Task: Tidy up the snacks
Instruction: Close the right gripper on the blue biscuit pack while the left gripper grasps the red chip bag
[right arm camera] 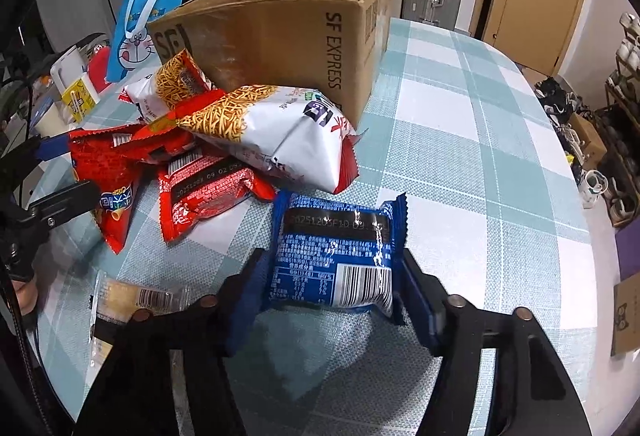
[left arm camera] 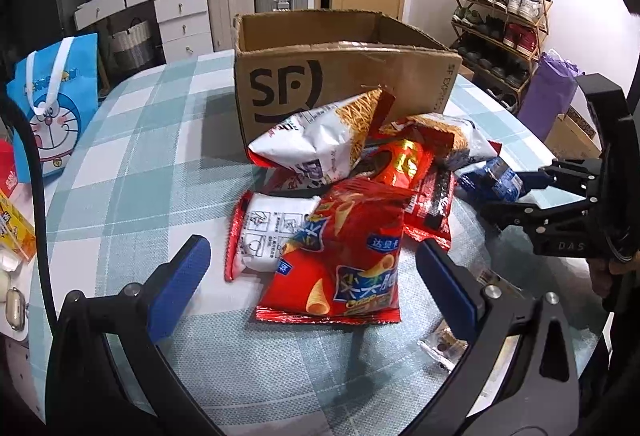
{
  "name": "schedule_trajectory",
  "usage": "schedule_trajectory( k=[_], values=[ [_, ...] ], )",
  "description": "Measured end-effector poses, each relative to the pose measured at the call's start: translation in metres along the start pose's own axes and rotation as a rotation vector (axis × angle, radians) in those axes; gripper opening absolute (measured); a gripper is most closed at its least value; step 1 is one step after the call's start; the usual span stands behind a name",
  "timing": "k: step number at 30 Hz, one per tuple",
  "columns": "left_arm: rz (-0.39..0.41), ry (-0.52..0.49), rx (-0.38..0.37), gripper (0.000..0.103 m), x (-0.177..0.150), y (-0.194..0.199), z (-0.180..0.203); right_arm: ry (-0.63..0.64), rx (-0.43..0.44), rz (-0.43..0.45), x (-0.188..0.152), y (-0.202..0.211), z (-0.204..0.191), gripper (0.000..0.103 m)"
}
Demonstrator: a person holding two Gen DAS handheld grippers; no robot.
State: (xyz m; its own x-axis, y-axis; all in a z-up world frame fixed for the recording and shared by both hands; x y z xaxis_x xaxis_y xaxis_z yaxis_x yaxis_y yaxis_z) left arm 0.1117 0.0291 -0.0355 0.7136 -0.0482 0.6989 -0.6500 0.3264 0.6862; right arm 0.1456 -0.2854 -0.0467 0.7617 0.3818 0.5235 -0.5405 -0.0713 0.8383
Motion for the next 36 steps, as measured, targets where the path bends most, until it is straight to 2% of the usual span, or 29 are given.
schedule_trajectory(
  k=[3,5,9,13,16,18,20,22,26,29,33,34,35,36],
  values=[
    [0.018,-0.001,-0.001,0.102,0.002,0.003,0.000,-0.003,0.036,0.012,-0.001,0.004,0.001,0.048],
    [0.022,0.002,-0.005,0.102,0.002,0.005,0.000,-0.006,0.084,0.033,0.000,0.010,0.002,0.048],
    [0.022,-0.002,-0.008,0.102,0.000,0.007,0.001,0.002,0.129,0.066,0.001,0.023,-0.002,0.047],
    [0.015,-0.006,-0.008,0.102,-0.001,0.006,0.003,0.023,0.138,0.097,0.002,0.035,-0.007,0.047],
    [0.012,-0.004,-0.041,0.101,-0.002,0.005,0.003,0.033,0.140,0.113,0.002,0.042,-0.010,0.047],
    [0.017,-0.006,-0.064,0.095,-0.002,0.005,0.004,0.037,0.143,0.122,0.002,0.047,-0.010,0.047],
    [0.017,-0.023,-0.073,0.082,-0.003,0.005,0.007,0.039,0.159,0.133,0.002,0.052,-0.009,0.047],
    [0.016,-0.037,-0.074,0.075,-0.003,0.003,0.009,0.048,0.165,0.145,0.003,0.055,-0.009,0.047],
    [-0.020,-0.039,-0.084,0.075,-0.006,-0.006,0.010,0.049,0.171,0.152,0.003,0.057,-0.010,0.047],
    [-0.059,-0.036,-0.065,0.076,-0.008,-0.015,0.010,0.047,0.172,0.155,0.003,0.058,-0.010,0.047],
    [-0.061,-0.041,-0.060,0.075,-0.010,-0.018,0.010,0.043,0.172,0.149,0.003,0.056,-0.010,0.047],
    [-0.060,-0.044,-0.060,0.071,-0.010,-0.018,0.011,0.043,0.172,0.150,0.003,0.056,-0.009,0.047],
    [-0.059,-0.048,-0.059,0.057,-0.010,-0.017,0.011,0.042,0.173,0.150,0.003,0.056,-0.009,0.047],
    [-0.058,-0.049,-0.062,0.055,-0.010,-0.016,0.012,0.041,0.174,0.150,0.003,0.056,-0.009,0.047]
  ],
)
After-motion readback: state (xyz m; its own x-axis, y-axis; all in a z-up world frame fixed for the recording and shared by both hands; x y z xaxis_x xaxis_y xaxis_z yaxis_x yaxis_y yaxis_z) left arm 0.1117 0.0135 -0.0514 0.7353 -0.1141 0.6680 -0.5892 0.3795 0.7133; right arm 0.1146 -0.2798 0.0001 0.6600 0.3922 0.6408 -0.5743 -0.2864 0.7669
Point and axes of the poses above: each gripper's, at about its wrist camera, not at the fingertips, and y roughly against the way its jaws point, z to its right, x to its top, the point moved 1 cm from there along -y, roughly the way its jaws point, and after that the axes turned 13 degrees about -x, right-handed, at the moved point
